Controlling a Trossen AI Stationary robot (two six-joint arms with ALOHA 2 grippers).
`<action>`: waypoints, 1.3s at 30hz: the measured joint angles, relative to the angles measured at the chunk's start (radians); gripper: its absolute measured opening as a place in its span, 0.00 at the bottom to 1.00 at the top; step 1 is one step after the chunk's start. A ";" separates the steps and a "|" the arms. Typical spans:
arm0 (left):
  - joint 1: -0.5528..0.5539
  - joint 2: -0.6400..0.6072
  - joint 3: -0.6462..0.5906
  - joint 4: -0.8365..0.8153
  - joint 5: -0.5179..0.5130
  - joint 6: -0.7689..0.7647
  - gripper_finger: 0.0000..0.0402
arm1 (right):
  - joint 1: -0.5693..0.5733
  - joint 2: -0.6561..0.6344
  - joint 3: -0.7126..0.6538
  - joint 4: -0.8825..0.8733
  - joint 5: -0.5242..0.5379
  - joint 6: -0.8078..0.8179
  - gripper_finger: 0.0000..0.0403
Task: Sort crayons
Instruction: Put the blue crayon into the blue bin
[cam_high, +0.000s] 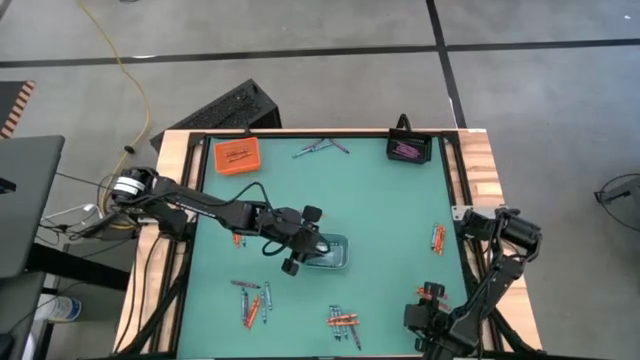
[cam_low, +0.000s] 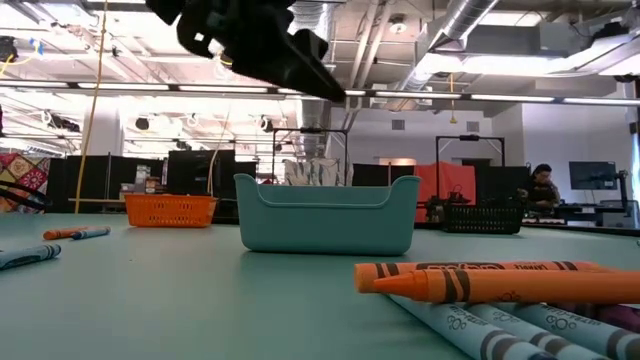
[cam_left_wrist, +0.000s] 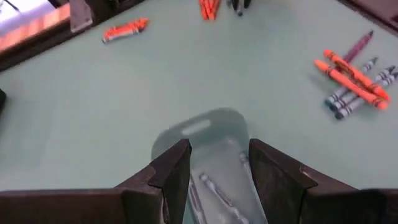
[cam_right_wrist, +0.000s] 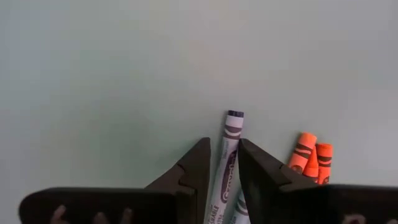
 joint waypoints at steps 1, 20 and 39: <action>0.000 0.007 0.000 0.019 0.001 0.000 0.38 | -0.001 0.000 0.000 0.000 -0.001 0.000 0.25; -0.023 0.013 0.002 -0.057 0.012 0.035 0.38 | -0.071 -0.038 -0.002 0.122 0.019 -0.078 0.01; -0.223 -0.030 0.002 -0.486 -0.415 -0.105 0.38 | -0.420 -0.217 0.000 0.397 0.339 -0.943 0.00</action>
